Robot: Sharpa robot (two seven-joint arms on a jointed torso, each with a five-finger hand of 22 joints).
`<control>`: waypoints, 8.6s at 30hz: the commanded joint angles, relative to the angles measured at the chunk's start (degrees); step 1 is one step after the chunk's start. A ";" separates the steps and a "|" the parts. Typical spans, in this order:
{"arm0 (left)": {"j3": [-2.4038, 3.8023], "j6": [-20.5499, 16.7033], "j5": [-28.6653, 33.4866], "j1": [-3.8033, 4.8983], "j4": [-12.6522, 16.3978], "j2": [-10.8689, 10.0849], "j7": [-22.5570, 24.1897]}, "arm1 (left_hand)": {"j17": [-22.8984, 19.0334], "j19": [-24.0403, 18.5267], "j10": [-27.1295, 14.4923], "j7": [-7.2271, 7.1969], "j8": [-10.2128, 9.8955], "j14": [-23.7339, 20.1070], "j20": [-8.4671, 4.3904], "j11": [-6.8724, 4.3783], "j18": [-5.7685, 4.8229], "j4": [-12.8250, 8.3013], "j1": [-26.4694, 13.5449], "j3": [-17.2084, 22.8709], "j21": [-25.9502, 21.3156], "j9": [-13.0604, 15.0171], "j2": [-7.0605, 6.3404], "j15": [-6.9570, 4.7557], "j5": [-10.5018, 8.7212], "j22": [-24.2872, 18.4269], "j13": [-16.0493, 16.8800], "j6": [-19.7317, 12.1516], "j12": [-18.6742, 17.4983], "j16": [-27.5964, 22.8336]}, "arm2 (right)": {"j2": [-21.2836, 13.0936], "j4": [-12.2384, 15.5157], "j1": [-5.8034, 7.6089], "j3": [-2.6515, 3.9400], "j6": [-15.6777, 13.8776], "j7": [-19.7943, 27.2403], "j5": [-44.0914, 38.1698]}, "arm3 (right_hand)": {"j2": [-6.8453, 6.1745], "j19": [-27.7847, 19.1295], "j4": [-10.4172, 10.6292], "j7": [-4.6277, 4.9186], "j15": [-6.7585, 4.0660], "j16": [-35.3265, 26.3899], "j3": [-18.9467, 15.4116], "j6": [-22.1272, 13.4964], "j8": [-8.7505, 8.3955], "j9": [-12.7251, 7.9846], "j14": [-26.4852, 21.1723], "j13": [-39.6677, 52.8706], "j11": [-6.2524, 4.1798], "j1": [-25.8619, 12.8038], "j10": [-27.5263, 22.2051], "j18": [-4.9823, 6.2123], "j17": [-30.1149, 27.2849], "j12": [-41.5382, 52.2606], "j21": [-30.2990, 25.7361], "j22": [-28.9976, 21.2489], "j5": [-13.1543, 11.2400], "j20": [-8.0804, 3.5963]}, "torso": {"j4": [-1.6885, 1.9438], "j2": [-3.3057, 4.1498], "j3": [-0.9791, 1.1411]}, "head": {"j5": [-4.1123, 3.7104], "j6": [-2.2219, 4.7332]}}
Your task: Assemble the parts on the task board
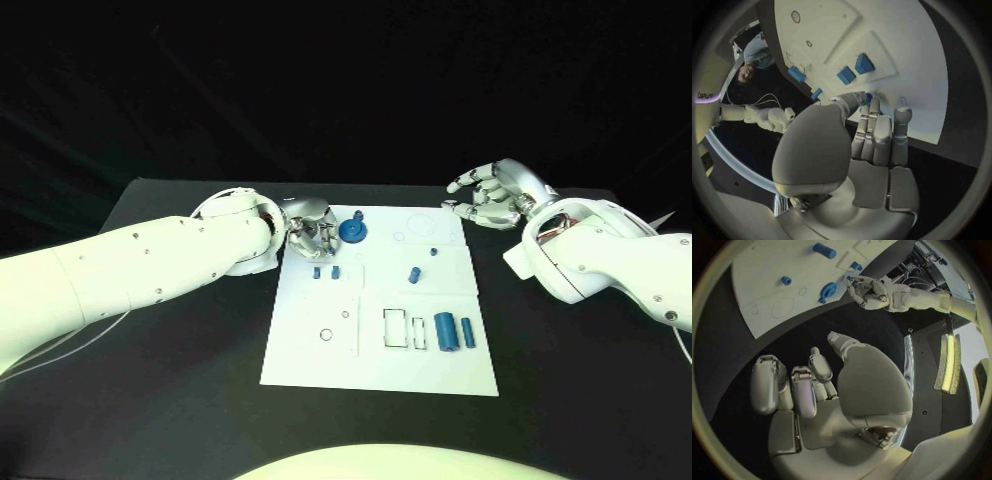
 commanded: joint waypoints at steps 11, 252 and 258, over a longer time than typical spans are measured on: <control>-0.13 2.02 -0.92 -0.02 -0.46 0.80 -2.15 | 0.31 0.62 0.99 -0.21 -0.10 0.59 -0.17 -0.18 -1.09 -0.46 -0.47 -0.22 0.32 0.15 0.13 -0.28 -0.29 0.18 0.20 0.82 -0.23 0.48 | 0.02 0.03 -0.02 0.01 0.15 0.33 -0.73 | -0.58 -0.18 -0.04 -0.24 -0.40 -0.31 0.26 -0.05 0.05 0.05 5.06 -0.04 0.03 0.04 0.41 0.83 10.63 0.27 -0.14 6.23 0.21 -0.17 | -0.03 0.03 0.02 | -0.12 -0.07; 3.17 -10.02 62.15 -0.16 12.96 -13.93 15.89 | -29.41 -11.66 -7.46 3.25 -7.03 -17.23 1.67 3.10 1.11 -2.53 -2.99 -2.12 -17.46 -1.99 0.56 2.30 -0.06 -14.48 2.65 -5.70 0.60 -21.94 | 15.34 4.69 -11.70 -0.52 7.46 -7.59 -41.10 | 0.14 0.50 -13.74 -3.43 -2.65 -4.41 14.92 15.51 4.53 0.82 3.77 -59.26 -2.19 4.72 0.26 0.79 3.67 -62.10 -1.40 7.96 -4.82 -2.47 | 0.00 0.06 -0.04 | 3.84 0.53; 3.16 -10.06 62.24 -0.16 12.48 -13.61 15.91 | -29.41 -11.66 -7.46 3.25 -7.03 -17.23 1.67 3.10 1.11 -2.53 -2.99 -2.12 -17.46 -1.99 0.56 2.30 -0.06 -14.48 2.65 -5.70 0.60 -21.94 | 16.18 4.47 -12.53 -0.58 7.90 -7.52 -41.14 | 0.14 0.50 -13.74 -3.43 -2.65 -4.41 14.92 15.51 4.53 0.82 3.77 -59.26 -2.19 4.72 0.26 0.79 3.67 -62.10 -1.40 7.96 -4.82 -2.47 | -0.06 0.03 -0.06 | 4.78 -0.36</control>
